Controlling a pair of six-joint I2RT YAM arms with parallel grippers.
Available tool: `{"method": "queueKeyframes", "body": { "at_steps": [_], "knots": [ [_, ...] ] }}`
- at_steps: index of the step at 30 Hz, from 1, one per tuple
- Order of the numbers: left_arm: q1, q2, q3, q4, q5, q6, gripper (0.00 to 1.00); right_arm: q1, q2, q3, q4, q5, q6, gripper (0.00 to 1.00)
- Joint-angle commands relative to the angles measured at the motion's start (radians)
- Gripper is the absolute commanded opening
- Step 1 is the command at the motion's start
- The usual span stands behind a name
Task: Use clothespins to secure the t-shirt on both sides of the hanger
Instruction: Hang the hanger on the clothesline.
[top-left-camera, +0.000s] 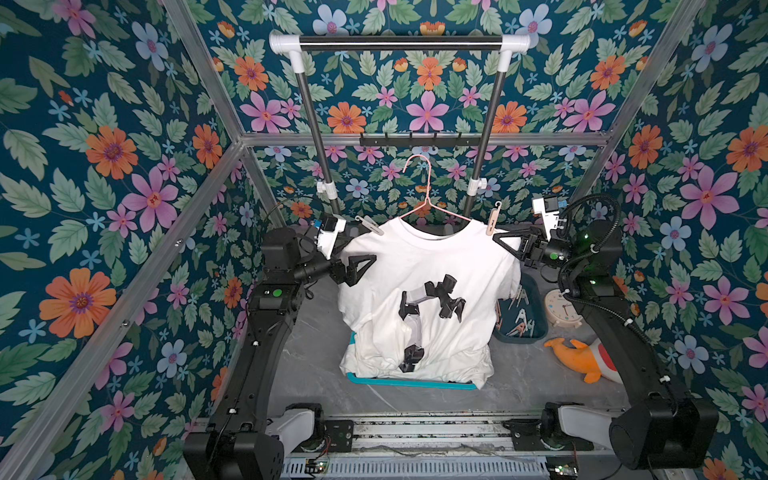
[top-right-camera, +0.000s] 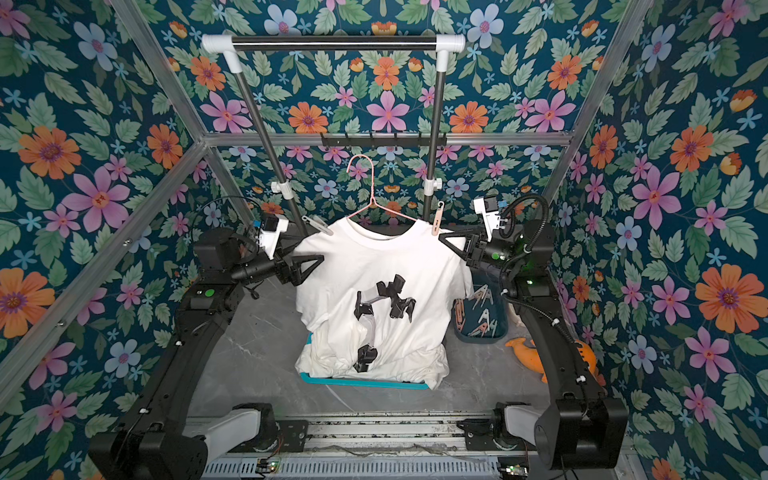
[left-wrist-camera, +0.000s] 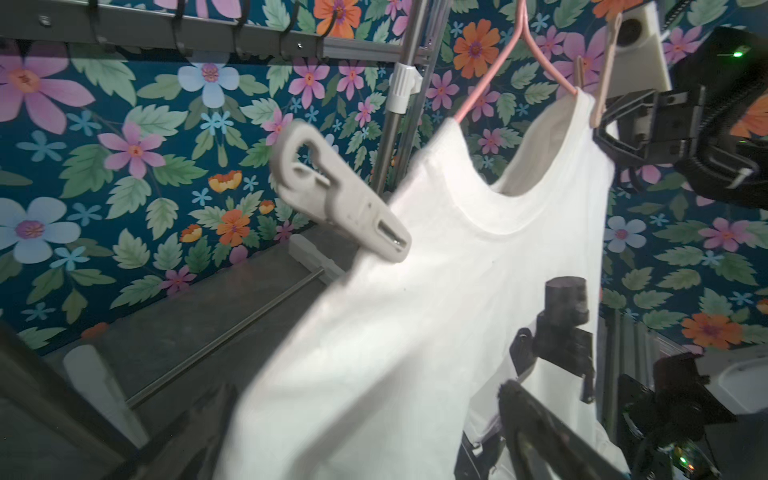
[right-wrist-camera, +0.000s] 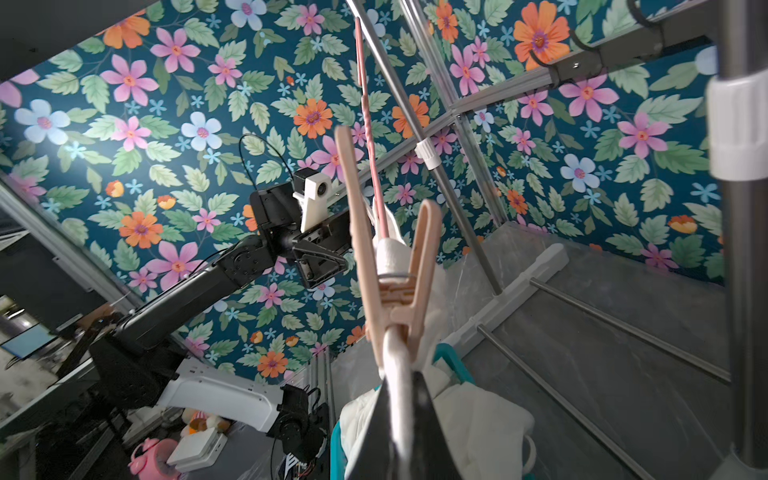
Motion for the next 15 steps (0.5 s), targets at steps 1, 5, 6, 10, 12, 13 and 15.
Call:
{"method": "queueKeyframes", "body": {
  "at_steps": [1, 5, 6, 10, 12, 13, 15],
  "knots": [
    [0.006, -0.004, 0.022, -0.002, -0.135, -0.029, 1.0, 0.001, -0.016, 0.036, -0.179, 0.107, -0.094, 0.0],
    [0.007, 0.0, 0.042, -0.017, -0.19, -0.048, 1.0, 0.001, -0.025, 0.076, -0.261, 0.141, -0.114, 0.0],
    [0.008, -0.001, 0.044, -0.022, -0.219, -0.052, 1.0, 0.001, -0.027, 0.085, -0.27, 0.147, -0.109, 0.0],
    [0.008, -0.025, 0.021, 0.008, -0.253, -0.064, 1.0, 0.005, -0.061, 0.117, -0.317, 0.22, -0.098, 0.0],
    [0.008, -0.027, 0.014, 0.021, -0.237, -0.075, 1.0, 0.01, -0.079, 0.138, -0.354, 0.268, -0.11, 0.0],
    [0.008, -0.026, 0.013, 0.023, -0.233, -0.079, 1.0, 0.01, -0.084, 0.155, -0.375, 0.287, -0.111, 0.0],
    [0.008, -0.025, 0.005, 0.034, -0.23, -0.083, 1.0, 0.01, -0.086, 0.2, -0.421, 0.297, -0.123, 0.0]
  ]
}}
